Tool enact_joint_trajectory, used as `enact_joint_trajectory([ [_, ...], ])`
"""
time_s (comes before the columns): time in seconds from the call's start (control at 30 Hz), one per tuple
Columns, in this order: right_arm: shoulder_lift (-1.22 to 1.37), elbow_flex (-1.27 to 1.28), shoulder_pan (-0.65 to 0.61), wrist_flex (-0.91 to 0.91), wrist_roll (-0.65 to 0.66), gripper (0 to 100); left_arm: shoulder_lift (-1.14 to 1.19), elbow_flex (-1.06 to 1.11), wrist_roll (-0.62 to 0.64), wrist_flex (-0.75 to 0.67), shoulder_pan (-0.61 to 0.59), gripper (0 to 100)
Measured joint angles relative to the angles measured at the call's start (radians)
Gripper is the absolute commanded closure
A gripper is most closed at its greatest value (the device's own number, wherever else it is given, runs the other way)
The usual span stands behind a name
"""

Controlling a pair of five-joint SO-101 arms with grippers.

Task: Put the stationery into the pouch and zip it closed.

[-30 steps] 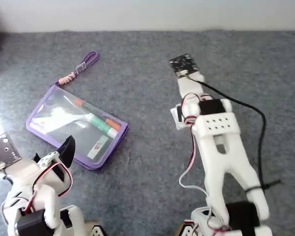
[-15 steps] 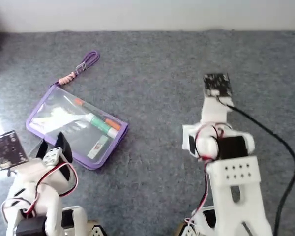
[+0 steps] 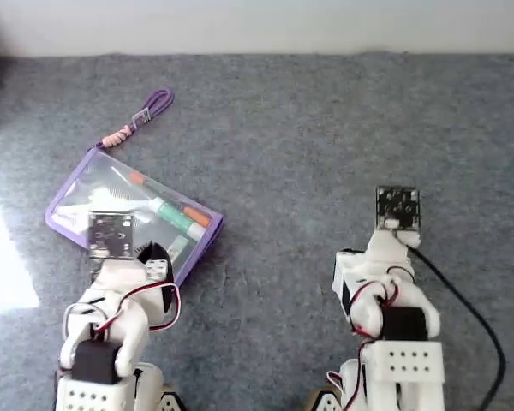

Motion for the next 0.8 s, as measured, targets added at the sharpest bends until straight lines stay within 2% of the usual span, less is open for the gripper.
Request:
enact_joint_trajectory([
  [0.3, -0.29, 0.265, -0.005, -0.049, 0.058, 99.0, -0.002, 0.187, -0.017, -0.112, 0.008, 99],
  [0.53, -0.534, 0.334, -0.003, 0.123, 0.081, 98.9, -0.005, 0.244, -0.017, -0.118, 0.008, 99],
  [0.8, -0.534, 0.333, -0.005, 0.322, 0.083, 98.9, -0.005, 0.244, -0.017, -0.118, 0.008, 99],
])
